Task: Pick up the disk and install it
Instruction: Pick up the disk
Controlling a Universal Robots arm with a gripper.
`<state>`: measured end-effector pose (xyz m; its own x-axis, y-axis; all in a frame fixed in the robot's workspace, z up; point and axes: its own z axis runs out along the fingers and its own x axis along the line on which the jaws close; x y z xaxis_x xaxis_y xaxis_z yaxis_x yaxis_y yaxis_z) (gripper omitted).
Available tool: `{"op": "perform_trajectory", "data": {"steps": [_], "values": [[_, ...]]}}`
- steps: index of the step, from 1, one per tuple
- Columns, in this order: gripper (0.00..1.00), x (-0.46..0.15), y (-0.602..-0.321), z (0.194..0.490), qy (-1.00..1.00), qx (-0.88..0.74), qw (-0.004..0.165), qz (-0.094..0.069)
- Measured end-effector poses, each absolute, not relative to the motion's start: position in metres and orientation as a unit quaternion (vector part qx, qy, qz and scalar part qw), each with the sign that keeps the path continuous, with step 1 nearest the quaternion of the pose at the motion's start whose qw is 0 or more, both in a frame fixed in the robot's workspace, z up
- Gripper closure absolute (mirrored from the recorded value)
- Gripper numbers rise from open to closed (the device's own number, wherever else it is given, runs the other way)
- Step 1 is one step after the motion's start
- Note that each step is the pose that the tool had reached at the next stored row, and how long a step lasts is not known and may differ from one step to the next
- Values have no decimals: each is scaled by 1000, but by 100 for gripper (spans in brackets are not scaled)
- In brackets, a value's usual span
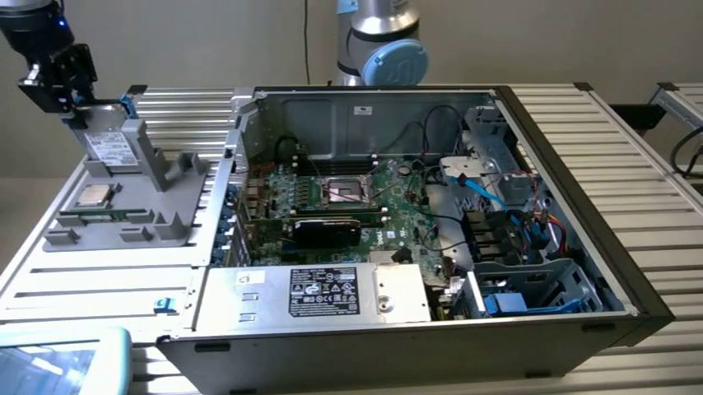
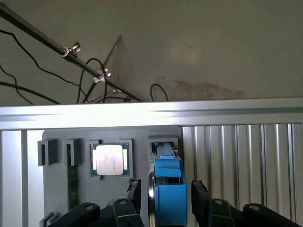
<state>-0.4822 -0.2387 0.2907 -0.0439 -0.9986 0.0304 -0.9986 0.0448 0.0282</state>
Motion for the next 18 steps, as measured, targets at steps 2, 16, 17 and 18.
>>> {"op": "perform_trajectory", "data": {"steps": [2,16,17,18], "values": [[45,-482,-239,290,-722,692,21,0],[45,-482,-239,283,-718,696,21,-1],[45,-482,-239,283,-718,696,21,-1],[45,-482,-239,282,-717,697,21,-1]]}}
